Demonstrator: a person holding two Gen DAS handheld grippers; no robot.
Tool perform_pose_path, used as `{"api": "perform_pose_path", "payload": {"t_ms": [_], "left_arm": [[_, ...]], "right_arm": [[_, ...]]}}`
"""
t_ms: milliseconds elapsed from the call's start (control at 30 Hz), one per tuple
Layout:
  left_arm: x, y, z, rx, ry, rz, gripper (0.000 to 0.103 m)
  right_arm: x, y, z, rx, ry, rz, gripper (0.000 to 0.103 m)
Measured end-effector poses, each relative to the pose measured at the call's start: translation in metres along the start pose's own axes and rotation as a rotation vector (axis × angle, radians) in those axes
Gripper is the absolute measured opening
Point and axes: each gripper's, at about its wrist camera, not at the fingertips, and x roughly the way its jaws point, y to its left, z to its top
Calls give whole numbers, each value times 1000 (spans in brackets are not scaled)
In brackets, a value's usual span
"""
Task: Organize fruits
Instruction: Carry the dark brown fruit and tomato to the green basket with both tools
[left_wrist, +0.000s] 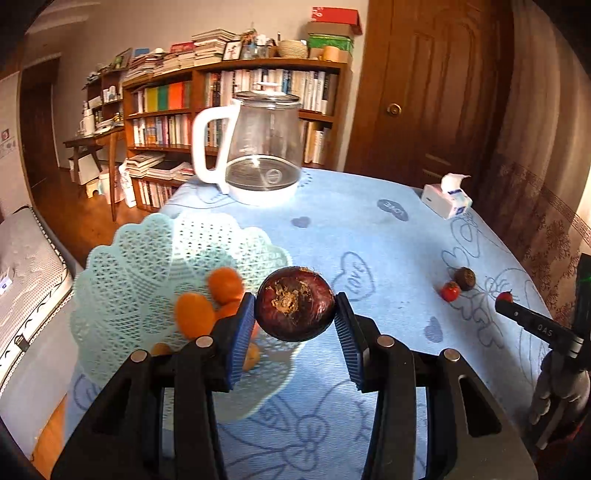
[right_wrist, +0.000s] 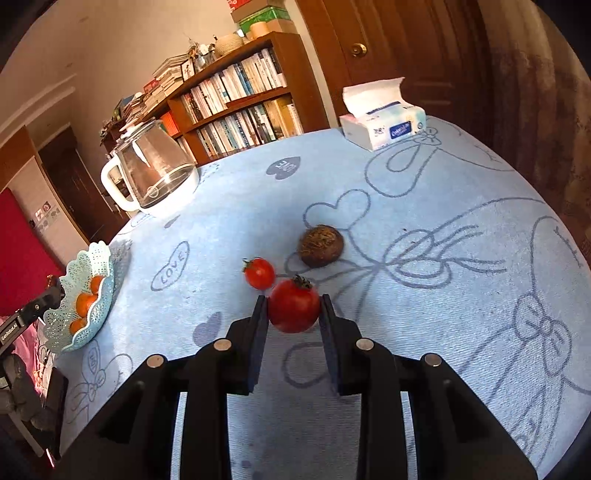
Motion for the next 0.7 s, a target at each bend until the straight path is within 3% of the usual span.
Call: {"api": "perform_pose_path", "payload": {"t_ms": [300,567,667,700], "left_arm": [[-8,77,8,-101,-26,142,45],[2,96,7,-153,11,153,47],[-2,97,9,-153,-6,153,68],[-5,98,10,-154,-14,154,69]], "right_arm": [[0,88,12,-112,-13,122,28],[12,165,16,-224,16,242,28],[15,188,14,-259,27,280,28],[16,194,13,-267,31,290,28]]}}
